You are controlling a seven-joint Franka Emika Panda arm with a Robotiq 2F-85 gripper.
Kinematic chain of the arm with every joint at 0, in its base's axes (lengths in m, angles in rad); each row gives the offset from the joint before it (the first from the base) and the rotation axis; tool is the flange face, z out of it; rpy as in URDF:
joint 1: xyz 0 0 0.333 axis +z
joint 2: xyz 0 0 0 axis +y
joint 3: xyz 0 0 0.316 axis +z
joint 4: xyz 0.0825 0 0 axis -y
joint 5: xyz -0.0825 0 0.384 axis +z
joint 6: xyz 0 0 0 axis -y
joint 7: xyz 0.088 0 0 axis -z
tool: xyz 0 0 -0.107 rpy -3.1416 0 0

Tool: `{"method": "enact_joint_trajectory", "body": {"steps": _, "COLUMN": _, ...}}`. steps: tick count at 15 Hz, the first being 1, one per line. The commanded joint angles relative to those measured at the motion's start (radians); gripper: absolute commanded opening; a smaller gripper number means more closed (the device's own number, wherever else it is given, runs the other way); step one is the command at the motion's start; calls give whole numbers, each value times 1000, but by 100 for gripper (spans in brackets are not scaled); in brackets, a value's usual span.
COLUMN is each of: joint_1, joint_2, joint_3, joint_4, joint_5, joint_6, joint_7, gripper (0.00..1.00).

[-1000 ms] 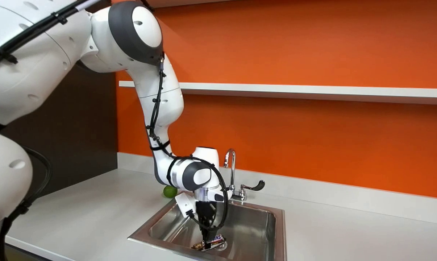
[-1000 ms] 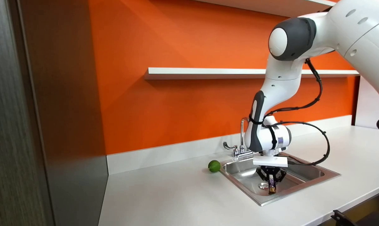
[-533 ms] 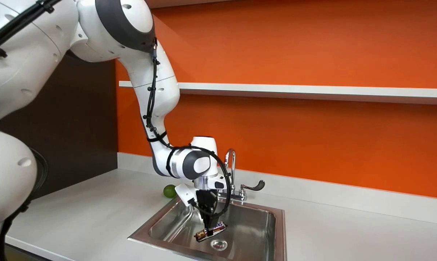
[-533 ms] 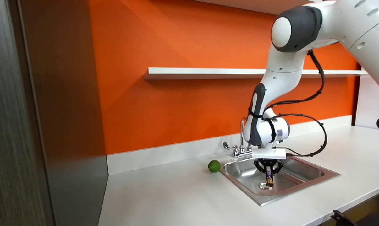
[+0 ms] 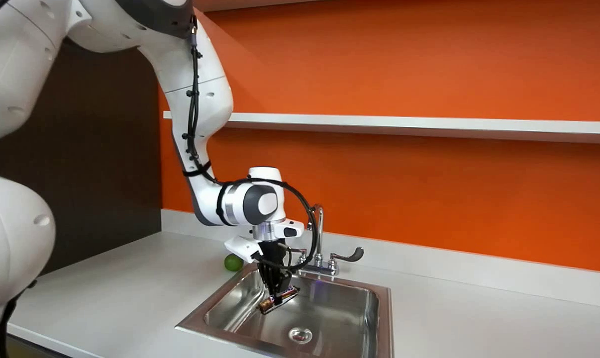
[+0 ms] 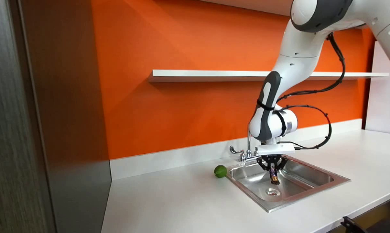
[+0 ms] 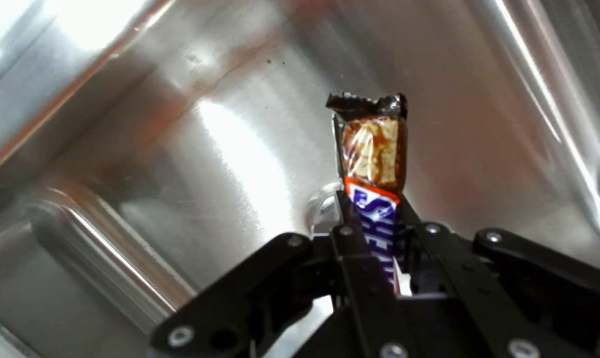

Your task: Remove the brown packet from the sink.

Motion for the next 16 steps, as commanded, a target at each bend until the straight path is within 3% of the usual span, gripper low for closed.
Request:
{"method": "enact_joint_trajectory", "body": {"steps": 1, "joint_1": 38, "joint_2": -145, "joint_3": -4, "joint_4": -91, "joint_5": -132, "joint_6": -51, "joint_7": -13, "gripper": 5}}
{"method": "enact_joint_trajectory", "body": {"steps": 5, "joint_1": 71, "joint_2": -247, "joint_3": 41, "joint_4": -161, "joint_5": -311, "joint_6": -79, "joint_7": -21, "gripper": 5}}
{"method": "enact_joint_trajectory", "body": {"steps": 8, "joint_1": 77, "joint_2": -271, "joint_3": 116, "joint_4": -178, "joint_5": -410, "joint_6": -92, "joint_7": -31, "gripper": 5}}
{"method": "enact_joint_trajectory", "body": {"steps": 16, "joint_1": 95, "joint_2": -225, "joint_3": 308, "joint_4": -165, "joint_5": -485, "joint_6": -64, "joint_7": -150, "gripper": 5}}
